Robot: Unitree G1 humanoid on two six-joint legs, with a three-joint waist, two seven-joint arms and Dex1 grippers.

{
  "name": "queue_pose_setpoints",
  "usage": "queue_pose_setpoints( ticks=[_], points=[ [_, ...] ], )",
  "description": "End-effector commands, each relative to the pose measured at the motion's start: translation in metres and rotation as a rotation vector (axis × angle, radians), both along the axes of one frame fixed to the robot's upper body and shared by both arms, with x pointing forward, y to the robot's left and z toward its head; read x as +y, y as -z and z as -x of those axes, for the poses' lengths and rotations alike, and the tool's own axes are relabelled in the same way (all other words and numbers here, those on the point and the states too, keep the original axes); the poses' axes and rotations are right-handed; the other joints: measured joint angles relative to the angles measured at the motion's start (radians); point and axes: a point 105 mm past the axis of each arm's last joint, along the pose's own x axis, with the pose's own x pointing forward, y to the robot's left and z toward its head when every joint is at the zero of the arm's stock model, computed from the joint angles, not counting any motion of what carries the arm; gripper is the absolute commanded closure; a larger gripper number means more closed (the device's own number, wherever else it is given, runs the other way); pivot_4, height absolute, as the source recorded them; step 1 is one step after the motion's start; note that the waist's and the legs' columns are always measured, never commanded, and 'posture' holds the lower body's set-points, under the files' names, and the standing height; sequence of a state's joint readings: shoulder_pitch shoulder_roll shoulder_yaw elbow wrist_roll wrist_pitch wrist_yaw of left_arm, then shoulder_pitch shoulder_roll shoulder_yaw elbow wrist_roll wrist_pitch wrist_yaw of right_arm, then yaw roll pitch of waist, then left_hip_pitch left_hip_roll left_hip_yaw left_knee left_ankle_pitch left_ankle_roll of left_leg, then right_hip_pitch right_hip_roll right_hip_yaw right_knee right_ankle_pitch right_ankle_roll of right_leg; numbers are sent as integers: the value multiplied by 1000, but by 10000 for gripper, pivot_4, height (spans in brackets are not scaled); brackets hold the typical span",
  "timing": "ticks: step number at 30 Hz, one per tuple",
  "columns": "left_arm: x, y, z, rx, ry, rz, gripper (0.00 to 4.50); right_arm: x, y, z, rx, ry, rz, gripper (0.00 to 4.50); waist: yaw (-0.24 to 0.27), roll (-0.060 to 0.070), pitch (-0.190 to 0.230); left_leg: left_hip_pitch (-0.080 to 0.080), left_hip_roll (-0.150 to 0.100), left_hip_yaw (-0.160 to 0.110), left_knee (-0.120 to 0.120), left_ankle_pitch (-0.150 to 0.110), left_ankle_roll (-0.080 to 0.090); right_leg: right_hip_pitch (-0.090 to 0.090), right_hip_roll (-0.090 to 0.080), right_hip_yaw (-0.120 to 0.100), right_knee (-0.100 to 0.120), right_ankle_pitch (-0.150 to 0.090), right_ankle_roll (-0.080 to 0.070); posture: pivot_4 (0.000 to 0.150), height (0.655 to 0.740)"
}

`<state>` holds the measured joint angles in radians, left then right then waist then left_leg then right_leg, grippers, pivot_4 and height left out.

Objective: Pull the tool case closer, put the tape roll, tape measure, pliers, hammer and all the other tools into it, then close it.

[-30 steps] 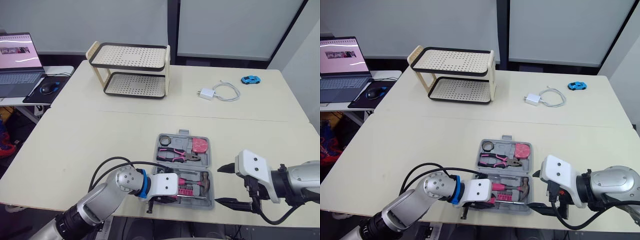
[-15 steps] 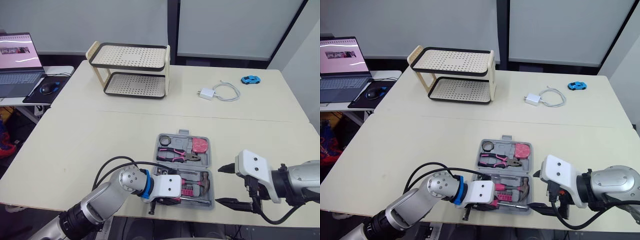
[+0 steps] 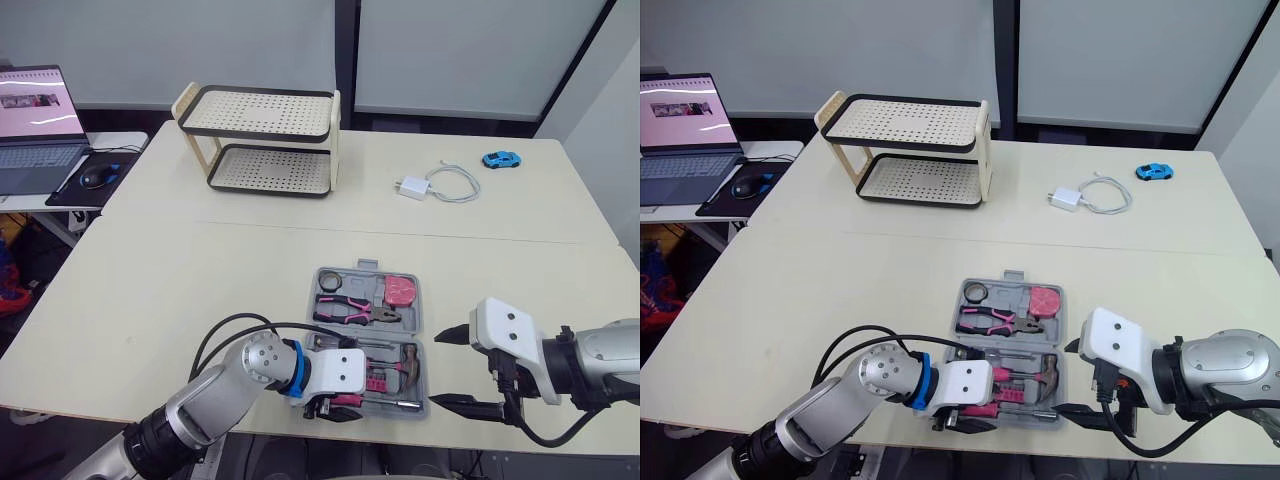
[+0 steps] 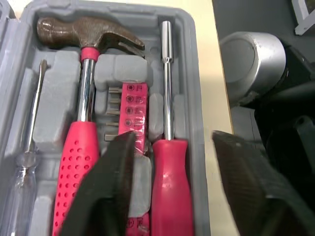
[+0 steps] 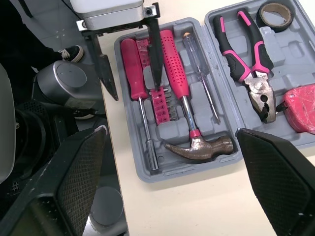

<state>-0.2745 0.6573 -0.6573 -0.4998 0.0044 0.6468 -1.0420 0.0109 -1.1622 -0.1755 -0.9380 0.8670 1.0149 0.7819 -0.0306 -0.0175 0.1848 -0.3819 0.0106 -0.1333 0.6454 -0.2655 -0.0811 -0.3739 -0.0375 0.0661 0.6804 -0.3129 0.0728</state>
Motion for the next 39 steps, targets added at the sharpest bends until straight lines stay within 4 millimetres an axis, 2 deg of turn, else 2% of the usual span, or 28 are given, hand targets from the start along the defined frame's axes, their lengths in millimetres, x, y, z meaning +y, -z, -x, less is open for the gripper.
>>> queue_pose_setpoints(
  ticks=[1,4,7,10,13,20,30,39],
  points=[
    [-3,-19,-1,-37,13,58,7623,2,-7,1,-38,-13,5,0,0,0,0,0,0,0,0,0,0,0,0,0,0,0,0,1500,7350],
    [5,-33,-5,-15,-6,112,7623,2,-8,0,-38,-8,-4,0,0,0,0,0,0,0,0,0,0,0,0,0,0,0,0,1500,7350],
    [15,-35,-7,22,-3,129,7623,2,-8,0,-38,-4,-9,0,0,0,0,0,0,0,0,0,0,0,0,0,0,0,0,1500,7350],
    [30,-28,-5,32,44,75,13049,3,-8,-1,-42,-1,-14,0,0,0,0,0,0,0,0,0,0,0,0,0,0,0,0,1500,7350],
    [34,-22,-3,45,65,51,22266,4,-7,-2,-46,1,-16,0,0,0,0,0,0,0,0,0,0,0,0,0,0,0,0,1500,7350],
    [27,-6,0,52,63,34,43905,5,-6,-3,-48,8,-19,0,1,0,0,0,0,0,0,0,0,0,0,0,-1,0,0,1500,7350],
    [22,16,-1,59,58,-12,44490,4,-5,-3,-47,11,-16,0,1,0,0,0,0,0,0,0,0,0,0,0,-1,0,0,1500,7350],
    [33,32,1,68,34,-64,44490,4,-5,-2,-46,10,-14,0,0,1,0,1,0,0,0,0,0,1,0,0,0,0,0,1500,7350]
  ],
)
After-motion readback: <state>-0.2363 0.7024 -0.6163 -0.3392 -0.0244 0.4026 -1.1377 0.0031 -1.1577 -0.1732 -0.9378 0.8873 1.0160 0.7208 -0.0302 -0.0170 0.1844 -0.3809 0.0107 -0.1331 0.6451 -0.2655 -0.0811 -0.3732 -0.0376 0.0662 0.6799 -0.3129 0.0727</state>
